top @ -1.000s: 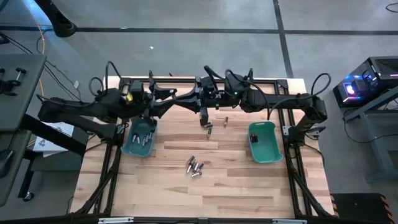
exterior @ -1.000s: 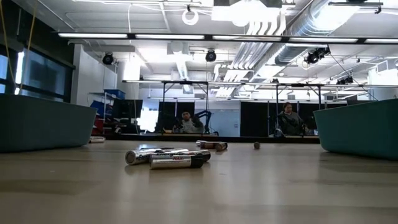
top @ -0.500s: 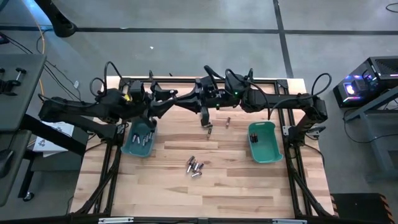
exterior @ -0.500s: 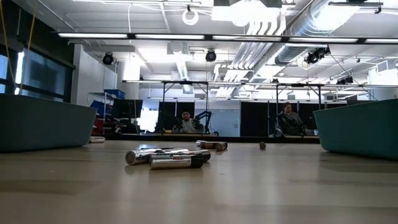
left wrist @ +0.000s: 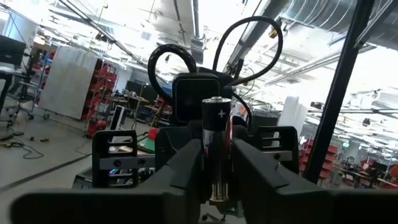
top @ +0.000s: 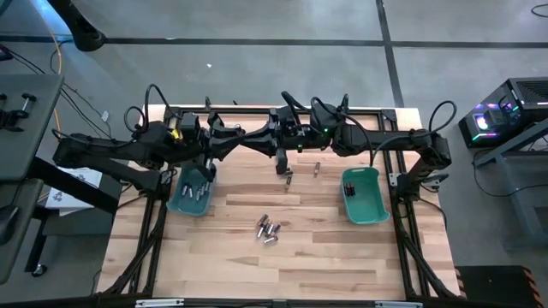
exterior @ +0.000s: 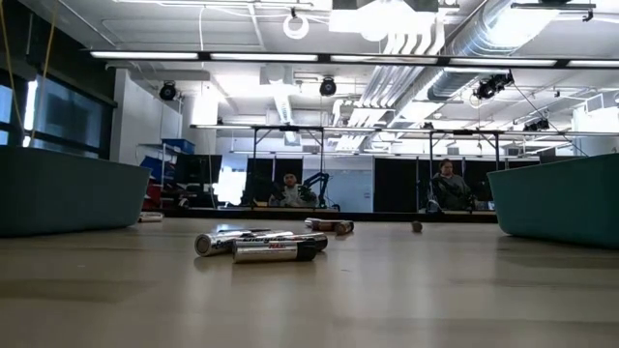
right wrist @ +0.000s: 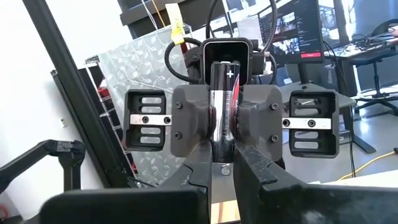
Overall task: Sort batteries
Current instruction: Put the silver battery into the blue bin
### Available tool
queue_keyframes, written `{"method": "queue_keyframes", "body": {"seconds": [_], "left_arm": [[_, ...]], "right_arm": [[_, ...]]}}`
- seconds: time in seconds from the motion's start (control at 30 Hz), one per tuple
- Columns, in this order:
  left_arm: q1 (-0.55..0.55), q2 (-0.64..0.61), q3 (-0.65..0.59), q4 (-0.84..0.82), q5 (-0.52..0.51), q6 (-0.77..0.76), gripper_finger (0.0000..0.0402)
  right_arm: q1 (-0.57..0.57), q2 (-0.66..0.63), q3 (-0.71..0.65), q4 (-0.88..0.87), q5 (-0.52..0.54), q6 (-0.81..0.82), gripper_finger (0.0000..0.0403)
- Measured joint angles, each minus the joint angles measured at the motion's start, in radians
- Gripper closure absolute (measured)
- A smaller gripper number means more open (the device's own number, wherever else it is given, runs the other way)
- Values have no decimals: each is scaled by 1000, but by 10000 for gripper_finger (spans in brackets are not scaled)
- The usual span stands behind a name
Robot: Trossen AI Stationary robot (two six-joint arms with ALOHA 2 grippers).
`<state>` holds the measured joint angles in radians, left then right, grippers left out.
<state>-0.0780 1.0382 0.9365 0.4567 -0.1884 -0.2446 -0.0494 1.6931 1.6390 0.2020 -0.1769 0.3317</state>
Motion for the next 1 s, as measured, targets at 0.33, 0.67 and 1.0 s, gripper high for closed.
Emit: {"method": "queue_keyframes", "body": {"seconds": [0.33,0.67,1.0], "left_arm": [[-1,-23,6,-123,-18,18,368],[-22,-33,274,-964,-238,-227,368],[-72,-35,137,-1691,-31,-1045,368]], "right_arm": [[-3,1,3,-101,-17,-24,297],[-89,-76,3,-454,25,-21,196],[-109,-149,3,-643,177,-115,195]]}}
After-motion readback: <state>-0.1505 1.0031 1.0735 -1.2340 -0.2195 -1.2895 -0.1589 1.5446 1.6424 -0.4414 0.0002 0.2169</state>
